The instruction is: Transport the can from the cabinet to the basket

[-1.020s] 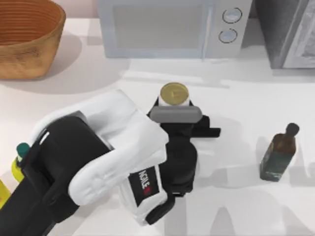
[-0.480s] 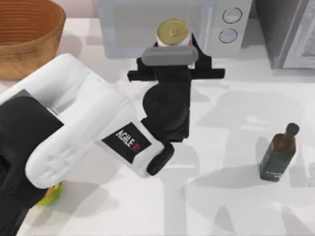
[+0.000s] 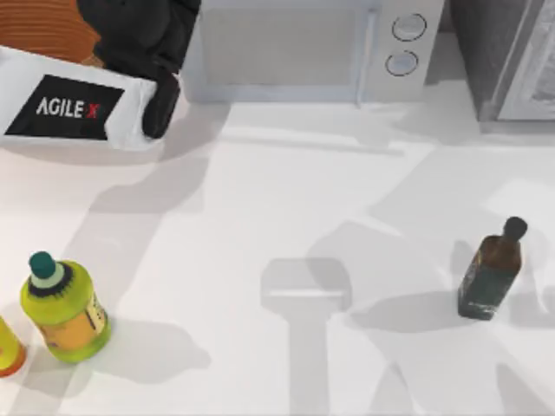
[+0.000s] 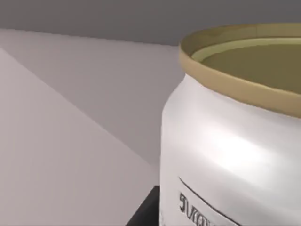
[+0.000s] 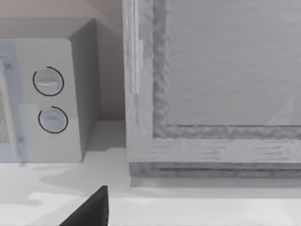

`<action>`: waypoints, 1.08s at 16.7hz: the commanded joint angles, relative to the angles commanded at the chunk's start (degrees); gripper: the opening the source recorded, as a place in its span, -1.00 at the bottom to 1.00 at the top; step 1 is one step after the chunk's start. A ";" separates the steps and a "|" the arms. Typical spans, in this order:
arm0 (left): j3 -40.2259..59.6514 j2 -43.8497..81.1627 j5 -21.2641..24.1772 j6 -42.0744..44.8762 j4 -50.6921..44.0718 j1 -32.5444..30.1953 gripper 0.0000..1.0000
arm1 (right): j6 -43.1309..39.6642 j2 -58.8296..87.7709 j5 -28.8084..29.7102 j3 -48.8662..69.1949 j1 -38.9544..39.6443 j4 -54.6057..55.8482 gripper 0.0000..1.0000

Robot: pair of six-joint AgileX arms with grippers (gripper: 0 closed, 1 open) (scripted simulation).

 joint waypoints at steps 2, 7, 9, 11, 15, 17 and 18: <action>2.06 -1.27 13.08 -0.43 -5.49 8.47 -1.00 | 0.00 0.00 0.00 0.00 0.00 0.00 1.00; 6.28 -3.35 45.58 -0.96 -23.44 28.23 -1.00 | 0.00 0.00 0.00 0.00 0.00 0.00 1.00; 7.78 -3.64 55.63 -0.79 -30.82 34.56 -1.00 | 0.00 0.00 0.00 0.00 0.00 0.00 1.00; 9.22 -3.58 63.74 -0.49 -37.23 39.84 -1.00 | 0.00 0.00 0.00 0.00 0.00 0.00 1.00; 11.02 -3.10 72.83 0.04 -45.70 46.19 -1.00 | 0.00 0.00 0.00 0.00 0.00 0.00 1.00; 11.21 -2.98 73.71 0.09 -46.58 46.68 -1.00 | 0.00 0.00 0.00 0.00 0.00 0.00 1.00; 11.21 -2.98 73.71 0.09 -46.58 46.68 -1.00 | 0.00 0.00 0.00 0.00 0.00 0.00 1.00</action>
